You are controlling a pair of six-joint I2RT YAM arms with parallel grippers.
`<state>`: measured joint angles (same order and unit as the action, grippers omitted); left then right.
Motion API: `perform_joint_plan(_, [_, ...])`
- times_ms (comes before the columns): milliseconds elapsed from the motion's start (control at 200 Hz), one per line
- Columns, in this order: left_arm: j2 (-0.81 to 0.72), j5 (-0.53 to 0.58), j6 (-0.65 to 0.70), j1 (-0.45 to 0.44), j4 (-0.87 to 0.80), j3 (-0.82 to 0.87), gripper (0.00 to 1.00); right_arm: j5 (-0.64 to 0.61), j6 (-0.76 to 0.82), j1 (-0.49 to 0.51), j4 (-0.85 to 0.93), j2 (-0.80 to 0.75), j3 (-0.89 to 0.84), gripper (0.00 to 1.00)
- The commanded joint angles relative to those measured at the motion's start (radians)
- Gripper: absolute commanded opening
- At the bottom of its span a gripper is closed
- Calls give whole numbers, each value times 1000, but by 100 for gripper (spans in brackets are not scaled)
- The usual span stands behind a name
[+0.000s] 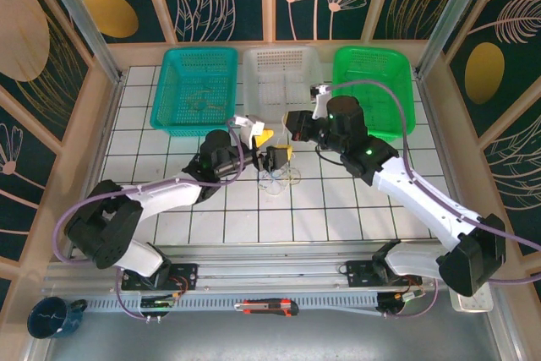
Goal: Untangle the cables
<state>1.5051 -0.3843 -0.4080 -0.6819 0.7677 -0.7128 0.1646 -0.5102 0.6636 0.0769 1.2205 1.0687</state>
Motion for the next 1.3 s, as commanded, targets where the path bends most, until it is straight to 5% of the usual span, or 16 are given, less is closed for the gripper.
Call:
perform_joint_plan(0, [38, 9, -18, -6, 109, -45, 86, 32, -18, 17, -38, -16, 61, 0])
perform_joint_plan(360, [132, -73, -90, -14, 222, -46, 18, 60, -2, 20, -60, -7, 226, 0])
perform_joint_plan(646, [154, -80, -118, -16, 261, 7, 0, 76, -11, 1, -149, 2, 328, 0])
perform_joint_plan(831, [162, -82, -125, -16, 279, 47, 0, 73, -29, -19, -221, -4, 374, 0])
perform_joint_plan(1006, [183, -85, -143, -16, 301, 68, 15, 84, -45, -28, -264, 12, 414, 0])
perform_joint_plan(1296, [254, -98, -168, -15, 342, 78, 21, 127, -71, -29, -287, 43, 445, 0])
